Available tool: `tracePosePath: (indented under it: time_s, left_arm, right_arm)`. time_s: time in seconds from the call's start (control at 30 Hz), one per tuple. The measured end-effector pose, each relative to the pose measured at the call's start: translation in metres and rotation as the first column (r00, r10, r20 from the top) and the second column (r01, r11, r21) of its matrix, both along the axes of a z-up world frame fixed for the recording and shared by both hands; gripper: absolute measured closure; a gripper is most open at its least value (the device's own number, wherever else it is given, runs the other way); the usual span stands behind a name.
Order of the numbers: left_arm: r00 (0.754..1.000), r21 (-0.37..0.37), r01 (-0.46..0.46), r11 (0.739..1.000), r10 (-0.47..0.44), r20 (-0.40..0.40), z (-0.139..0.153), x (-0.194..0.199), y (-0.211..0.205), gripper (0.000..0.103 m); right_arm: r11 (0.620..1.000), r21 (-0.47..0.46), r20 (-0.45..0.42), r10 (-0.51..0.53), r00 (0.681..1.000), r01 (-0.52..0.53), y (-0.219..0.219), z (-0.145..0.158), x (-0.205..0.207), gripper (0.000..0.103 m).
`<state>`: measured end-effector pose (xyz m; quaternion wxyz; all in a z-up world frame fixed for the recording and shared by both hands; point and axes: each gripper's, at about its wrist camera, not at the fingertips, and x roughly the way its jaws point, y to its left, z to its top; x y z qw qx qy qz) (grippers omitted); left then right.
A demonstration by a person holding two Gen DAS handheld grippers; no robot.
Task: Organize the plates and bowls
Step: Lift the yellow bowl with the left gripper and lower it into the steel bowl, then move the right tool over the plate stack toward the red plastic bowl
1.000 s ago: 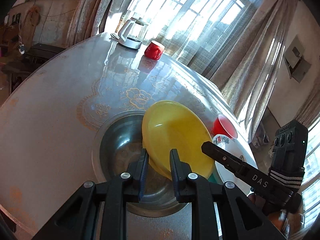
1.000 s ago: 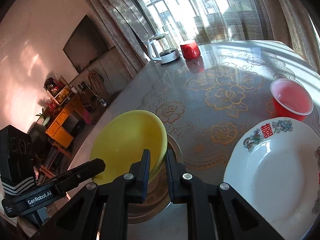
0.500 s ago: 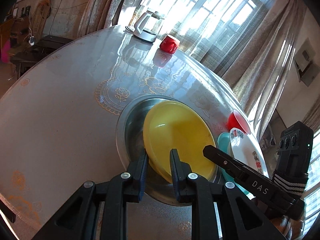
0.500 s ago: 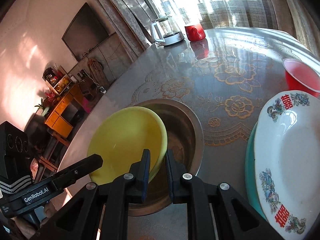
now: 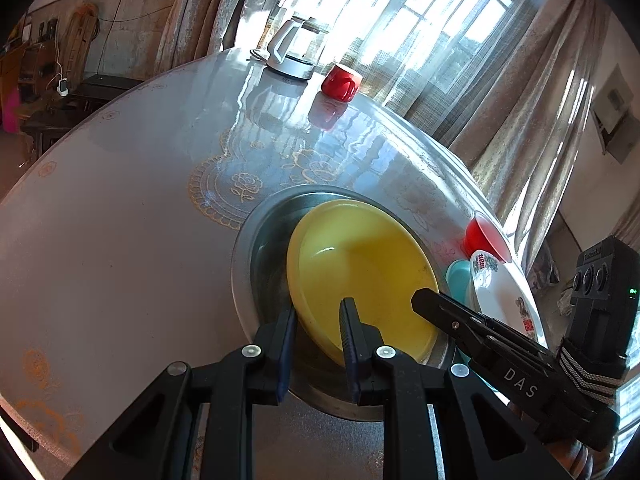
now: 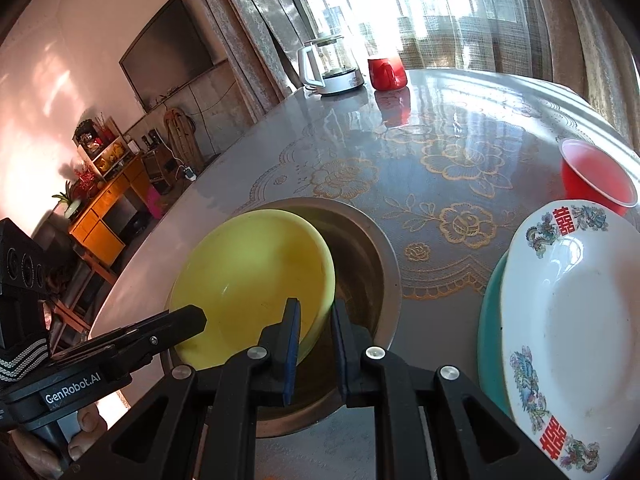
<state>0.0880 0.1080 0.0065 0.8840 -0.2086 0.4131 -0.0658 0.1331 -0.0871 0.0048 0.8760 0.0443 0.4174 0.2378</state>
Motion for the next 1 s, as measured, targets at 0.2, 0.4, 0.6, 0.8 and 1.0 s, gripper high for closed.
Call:
tracePosePath:
  time_s: [0.2,0.4,0.6,0.8,1.0]
  left_arm:
    - [1.0,0.031,-0.008,0.999,0.008,0.0,0.001,0.001,-0.002,0.078]
    - [1.0,0.044,-0.009,0.999,0.008,0.007,0.0,0.0,-0.003,0.078]
    - [1.0,0.044,-0.003,0.999,0.003,0.016,0.0,-0.001,-0.003,0.077]
    - [1.0,0.031,0.002,1.0,-0.003,0.022,0.0,-0.002,-0.002,0.074]
    - [0.999,0.063,0.006,0.998,-0.008,0.037,0.002,-0.005,-0.008,0.07]
  right_arm:
    - [1.0,-0.026,0.009,-0.011,1.0,0.011,-0.001,-0.001,-0.001,0.086]
    - [0.998,-0.063,0.008,0.012,1.0,-0.012,0.005,-0.002,-0.001,0.085]
    - [0.992,-0.126,0.042,0.016,0.999,-0.011,0.013,-0.005,-0.007,0.087]
    - [0.986,-0.167,0.054,0.018,0.998,-0.009,0.017,-0.003,-0.011,0.085]
    - [0.984,-0.18,0.084,0.013,0.996,0.002,0.018,-0.001,-0.015,0.083]
